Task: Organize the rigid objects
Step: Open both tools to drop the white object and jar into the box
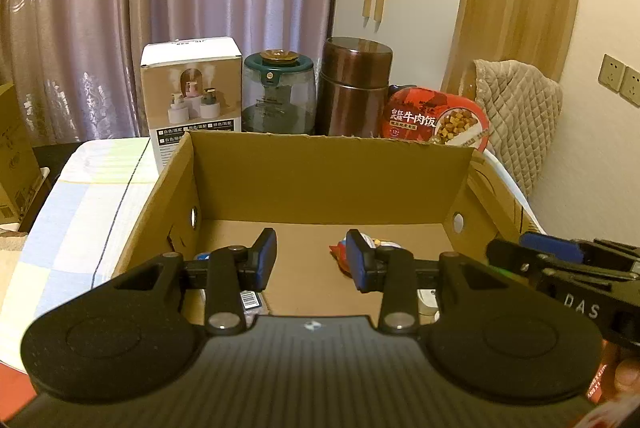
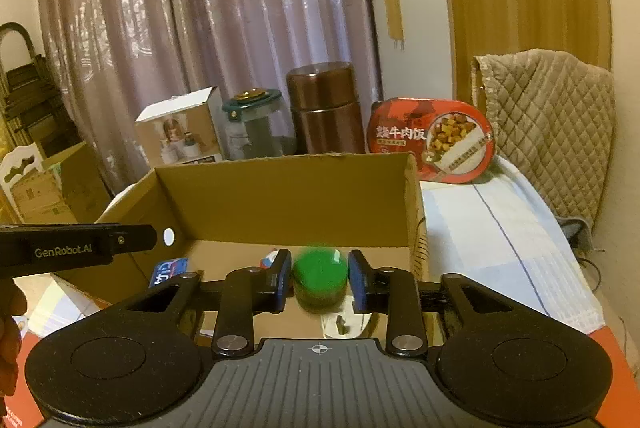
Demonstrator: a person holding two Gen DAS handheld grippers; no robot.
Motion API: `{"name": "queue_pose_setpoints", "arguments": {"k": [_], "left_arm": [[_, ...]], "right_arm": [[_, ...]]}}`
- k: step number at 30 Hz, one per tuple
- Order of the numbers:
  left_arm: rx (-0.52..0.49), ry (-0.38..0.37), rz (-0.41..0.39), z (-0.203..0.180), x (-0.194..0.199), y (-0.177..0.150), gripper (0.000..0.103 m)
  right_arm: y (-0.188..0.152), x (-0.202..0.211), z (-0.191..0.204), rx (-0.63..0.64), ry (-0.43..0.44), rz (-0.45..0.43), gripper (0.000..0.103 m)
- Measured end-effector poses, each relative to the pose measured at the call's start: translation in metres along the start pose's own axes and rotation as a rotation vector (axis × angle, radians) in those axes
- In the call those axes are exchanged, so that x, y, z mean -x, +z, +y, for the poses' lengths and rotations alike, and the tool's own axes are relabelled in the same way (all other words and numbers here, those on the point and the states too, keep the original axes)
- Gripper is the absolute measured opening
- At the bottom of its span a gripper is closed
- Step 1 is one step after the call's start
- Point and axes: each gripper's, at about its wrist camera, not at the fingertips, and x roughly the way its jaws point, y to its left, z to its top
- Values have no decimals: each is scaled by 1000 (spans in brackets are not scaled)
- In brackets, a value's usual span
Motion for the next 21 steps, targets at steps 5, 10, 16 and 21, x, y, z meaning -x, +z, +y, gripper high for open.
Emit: {"name": "queue_pose_setpoints", "arguments": {"k": [5,10,16,21], "left_arm": [[-4,-2,1,-2,0,-1,33],[-3,0,1,-3,0,0,33],[-6,-1,-5,-4,1,0,33],[-11,0,-28,-6,11,3,33]], "right_arm": [[0,3,1,-7,-1,-17,68],[0,3,2,3,-6,-15,68],[0,3,2,9,-4,-16,68],[0,7,3,20,1,-25,68]]}}
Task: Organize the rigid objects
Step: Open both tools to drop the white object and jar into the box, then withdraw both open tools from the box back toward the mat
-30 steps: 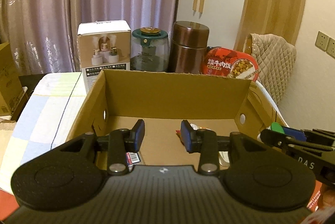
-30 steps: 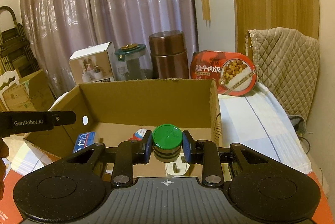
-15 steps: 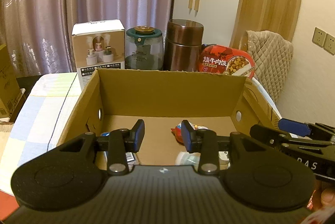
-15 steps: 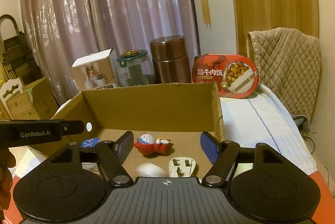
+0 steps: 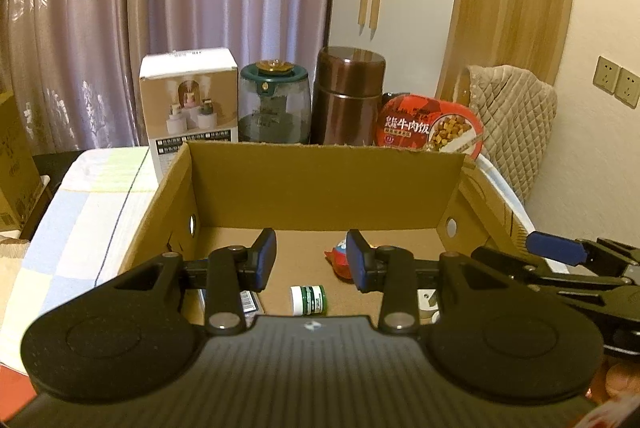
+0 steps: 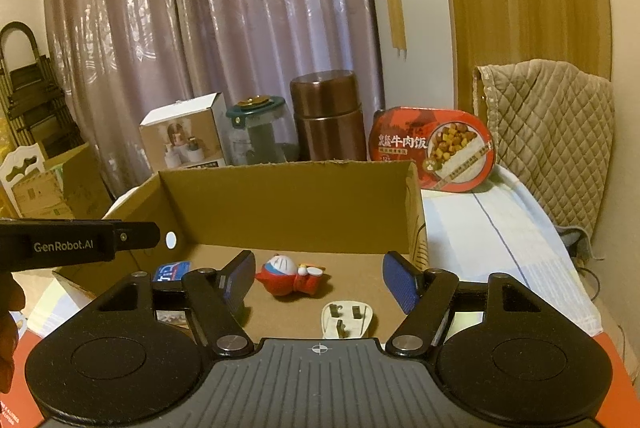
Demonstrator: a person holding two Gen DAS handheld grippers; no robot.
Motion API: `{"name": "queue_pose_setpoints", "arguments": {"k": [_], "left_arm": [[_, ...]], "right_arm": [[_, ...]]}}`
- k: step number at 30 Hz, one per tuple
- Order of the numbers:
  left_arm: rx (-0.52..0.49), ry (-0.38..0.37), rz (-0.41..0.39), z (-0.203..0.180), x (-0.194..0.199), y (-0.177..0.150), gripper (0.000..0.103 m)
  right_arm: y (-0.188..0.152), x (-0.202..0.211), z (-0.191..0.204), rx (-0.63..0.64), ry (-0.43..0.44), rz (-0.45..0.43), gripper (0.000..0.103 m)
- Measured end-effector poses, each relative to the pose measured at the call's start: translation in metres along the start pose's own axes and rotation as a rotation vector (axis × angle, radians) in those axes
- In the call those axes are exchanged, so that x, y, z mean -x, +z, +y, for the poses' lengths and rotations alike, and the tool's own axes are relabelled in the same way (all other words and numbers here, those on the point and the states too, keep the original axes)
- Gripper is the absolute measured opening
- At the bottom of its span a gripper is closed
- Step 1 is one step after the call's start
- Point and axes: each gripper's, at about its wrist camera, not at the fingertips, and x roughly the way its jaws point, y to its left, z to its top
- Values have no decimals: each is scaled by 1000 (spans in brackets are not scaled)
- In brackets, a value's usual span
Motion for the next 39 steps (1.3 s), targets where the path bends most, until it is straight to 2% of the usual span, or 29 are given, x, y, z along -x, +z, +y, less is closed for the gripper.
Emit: {"name": "queue_pose_setpoints", "arguments": {"k": [7,12,18,24,25,27,32,36,39], "left_arm": [[7,13,-48,-2,29,-8,33],[-9,23,-54,-5,60,-30,34],[-42,-12,-21,-5,90,-74,49],[-61,-89,23,-6,121,-124,66],[-76,-103,38,-6,124,-133,71],[-115,-125,63,-9,131,-149,73],[-294,-222,138,-23,139,-186,73],[-430,-260,192,-34,135,-208,73],[-479,-295,242,-38,125,-216,71]], "right_arm": [[-4,17,2,46,7,-38,68],[-6,39,-1,64,12,-67,68],[-24,75,-11,70,17,-50,68],[-50,109,-21,86,14,-15,68],[-55,114,-23,83,13,-6,68],[-67,123,-28,66,13,19,68],[-99,138,-30,66,22,107,68],[-119,139,-24,109,52,169,68],[-127,137,-21,142,70,199,68]]}}
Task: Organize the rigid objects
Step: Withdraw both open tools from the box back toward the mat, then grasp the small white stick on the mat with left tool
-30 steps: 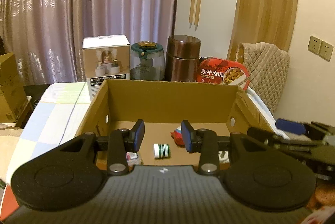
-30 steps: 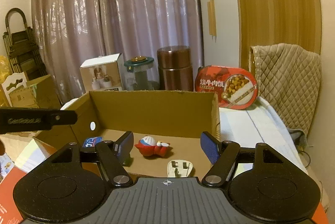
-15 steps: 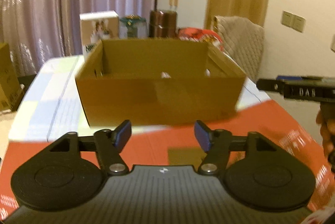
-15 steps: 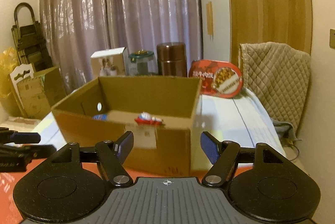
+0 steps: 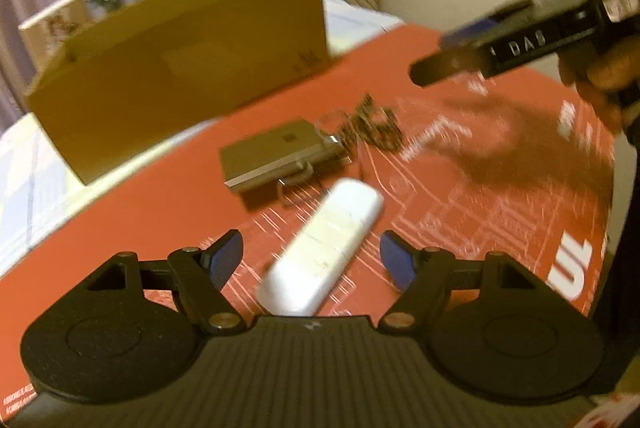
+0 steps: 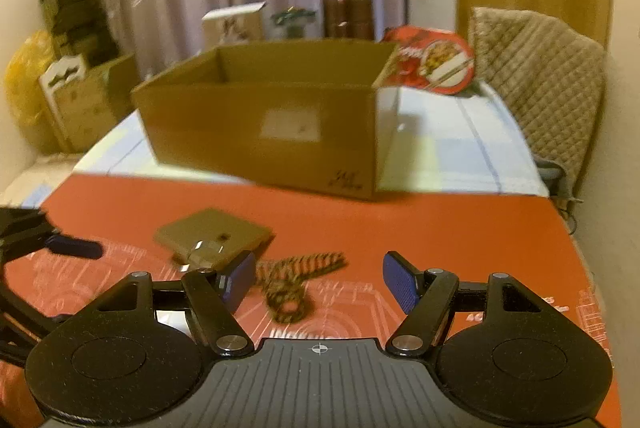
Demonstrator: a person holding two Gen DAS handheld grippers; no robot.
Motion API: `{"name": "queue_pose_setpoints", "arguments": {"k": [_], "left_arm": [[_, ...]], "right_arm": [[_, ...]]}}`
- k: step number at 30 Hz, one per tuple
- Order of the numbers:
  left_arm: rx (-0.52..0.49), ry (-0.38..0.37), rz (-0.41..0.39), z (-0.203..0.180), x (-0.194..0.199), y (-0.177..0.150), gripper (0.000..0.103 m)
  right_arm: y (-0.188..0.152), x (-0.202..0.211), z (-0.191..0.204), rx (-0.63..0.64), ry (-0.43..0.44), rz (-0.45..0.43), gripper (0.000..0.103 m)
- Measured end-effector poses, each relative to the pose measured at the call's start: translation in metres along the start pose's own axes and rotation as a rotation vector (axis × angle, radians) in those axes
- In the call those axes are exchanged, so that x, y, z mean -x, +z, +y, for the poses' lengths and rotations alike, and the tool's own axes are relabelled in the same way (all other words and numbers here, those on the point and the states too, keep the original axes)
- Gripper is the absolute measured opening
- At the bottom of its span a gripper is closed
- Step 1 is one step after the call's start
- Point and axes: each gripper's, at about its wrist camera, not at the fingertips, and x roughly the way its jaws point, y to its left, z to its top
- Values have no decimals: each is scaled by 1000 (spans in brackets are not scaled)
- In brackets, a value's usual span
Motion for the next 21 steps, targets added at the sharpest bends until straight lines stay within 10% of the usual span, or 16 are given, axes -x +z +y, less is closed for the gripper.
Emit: {"name": "queue_pose_setpoints", "arguments": {"k": [21], "left_arm": [[-28,-70,104,-3,-28,5,36]], "right_arm": [[-14,-24,8,31,42,86,68]]}}
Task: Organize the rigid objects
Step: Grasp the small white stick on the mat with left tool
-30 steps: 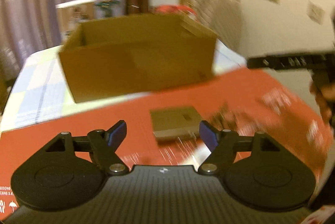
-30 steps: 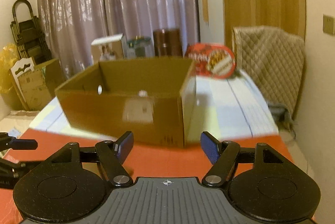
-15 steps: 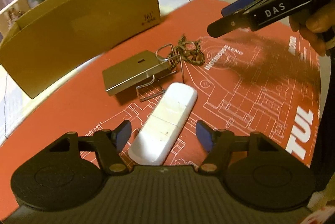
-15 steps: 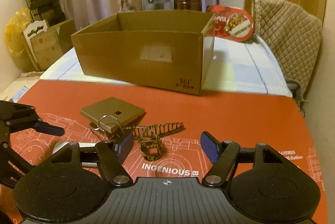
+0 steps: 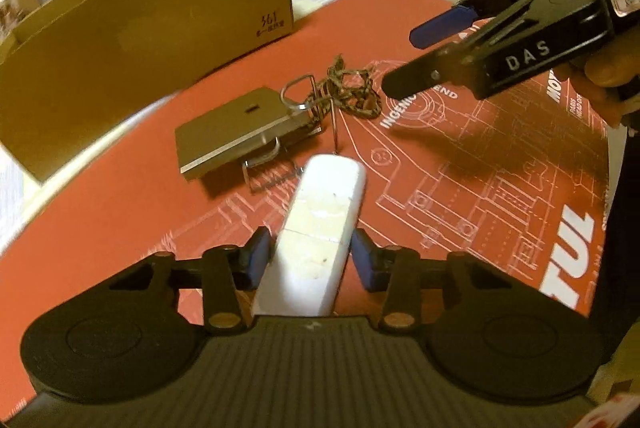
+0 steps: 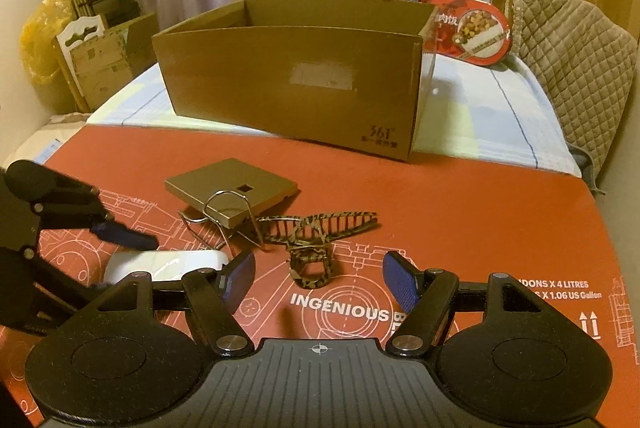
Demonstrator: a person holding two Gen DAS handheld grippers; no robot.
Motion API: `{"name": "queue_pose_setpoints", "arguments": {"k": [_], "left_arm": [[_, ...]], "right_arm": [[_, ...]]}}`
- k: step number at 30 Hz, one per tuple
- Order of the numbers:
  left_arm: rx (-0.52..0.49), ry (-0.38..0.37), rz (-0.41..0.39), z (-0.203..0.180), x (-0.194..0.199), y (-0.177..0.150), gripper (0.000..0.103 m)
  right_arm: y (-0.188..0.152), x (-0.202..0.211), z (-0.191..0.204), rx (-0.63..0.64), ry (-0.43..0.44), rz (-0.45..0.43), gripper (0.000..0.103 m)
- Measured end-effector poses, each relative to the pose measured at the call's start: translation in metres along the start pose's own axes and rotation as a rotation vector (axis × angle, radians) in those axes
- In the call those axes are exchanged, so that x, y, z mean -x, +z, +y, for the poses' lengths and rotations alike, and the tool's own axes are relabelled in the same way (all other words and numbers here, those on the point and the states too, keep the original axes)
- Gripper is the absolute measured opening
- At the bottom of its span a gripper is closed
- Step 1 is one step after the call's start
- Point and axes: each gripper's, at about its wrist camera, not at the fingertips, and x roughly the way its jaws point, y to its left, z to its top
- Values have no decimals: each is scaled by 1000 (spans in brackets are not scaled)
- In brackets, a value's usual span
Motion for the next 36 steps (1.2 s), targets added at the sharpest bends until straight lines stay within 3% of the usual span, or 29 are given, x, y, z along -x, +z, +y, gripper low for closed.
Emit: {"name": "queue_pose_setpoints", "arguments": {"k": [5,12,15,20,29,36], "left_arm": [[91,17,14,-16,11,-6,34],[80,24,-16,-18,6,-4,39],[98,12,-8,-16,7,-4,36],[59,60,-5,-22,12,-5,35],[168,125,-75,5,48,-10,34],[172,130,-24,10,37,-19,34]], "right_arm": [[0,2,-2,-17,9,0,68],[-1,3,2,-6,16,-2,68],[0,1,2,-8,15,0,68],[4,5,5,1,25,-35,68],[7,0,28,166,115,-64,68],[12,-28,46,287,159,-55,68]]}}
